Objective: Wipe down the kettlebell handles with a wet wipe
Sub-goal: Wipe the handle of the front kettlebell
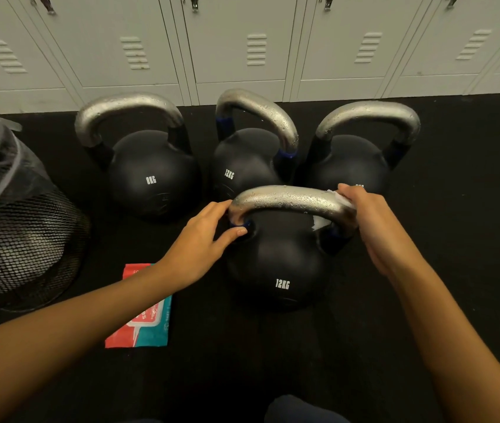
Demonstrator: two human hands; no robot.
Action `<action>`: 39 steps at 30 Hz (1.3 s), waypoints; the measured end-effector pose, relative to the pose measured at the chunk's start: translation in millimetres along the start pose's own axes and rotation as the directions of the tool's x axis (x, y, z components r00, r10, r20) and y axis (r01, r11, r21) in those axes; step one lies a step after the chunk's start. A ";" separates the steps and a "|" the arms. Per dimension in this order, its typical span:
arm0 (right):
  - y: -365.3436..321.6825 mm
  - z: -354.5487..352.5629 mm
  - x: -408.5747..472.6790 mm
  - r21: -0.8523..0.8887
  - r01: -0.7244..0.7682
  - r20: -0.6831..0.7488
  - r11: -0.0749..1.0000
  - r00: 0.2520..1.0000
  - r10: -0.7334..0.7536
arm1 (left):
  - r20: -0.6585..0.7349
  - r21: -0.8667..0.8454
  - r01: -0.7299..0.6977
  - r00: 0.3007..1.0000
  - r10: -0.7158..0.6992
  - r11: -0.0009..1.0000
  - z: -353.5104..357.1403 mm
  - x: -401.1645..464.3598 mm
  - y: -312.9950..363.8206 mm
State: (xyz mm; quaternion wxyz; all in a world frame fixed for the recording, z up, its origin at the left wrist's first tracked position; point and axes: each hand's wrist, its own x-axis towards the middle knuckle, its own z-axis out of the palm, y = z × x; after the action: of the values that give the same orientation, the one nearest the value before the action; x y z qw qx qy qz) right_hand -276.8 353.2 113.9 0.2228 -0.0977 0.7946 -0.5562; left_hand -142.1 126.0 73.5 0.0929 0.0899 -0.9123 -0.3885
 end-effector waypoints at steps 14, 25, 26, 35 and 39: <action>-30.5 -1.8 14.4 -0.278 0.058 0.238 0.959 0.971 0.010 | -0.003 -0.002 -0.020 1.000 0.020 1.000 -0.5 1.5 -0.7; -4.3 -8.4 2.0 -0.111 0.053 0.175 0.992 0.984 -0.033 | 0.005 0.008 -0.011 1.000 0.011 1.000 -2.0 1.9 -0.2; -7.5 -7.6 3.5 -0.138 0.065 0.185 0.988 0.982 -0.038 | 0.004 0.010 -0.012 1.000 0.012 1.000 -1.8 2.1 -0.5; -8.5 -5.7 -7.4 -0.207 0.219 0.116 0.954 0.973 -0.199 | 0.001 -0.006 -0.013 1.000 0.013 1.000 -1.7 2.2 -1.2; 10.0 -4.9 -12.6 -0.037 0.140 -0.038 0.989 0.989 -0.142 | 0.012 -0.001 -0.003 1.000 0.003 1.000 -1.8 2.2 -1.0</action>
State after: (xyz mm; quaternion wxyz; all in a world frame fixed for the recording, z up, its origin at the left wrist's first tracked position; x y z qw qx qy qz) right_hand -267.0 366.0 109.1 0.1651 -0.1463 0.7994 -0.5588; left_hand -143.6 123.6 74.2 0.0883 0.0863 -0.9127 -0.3895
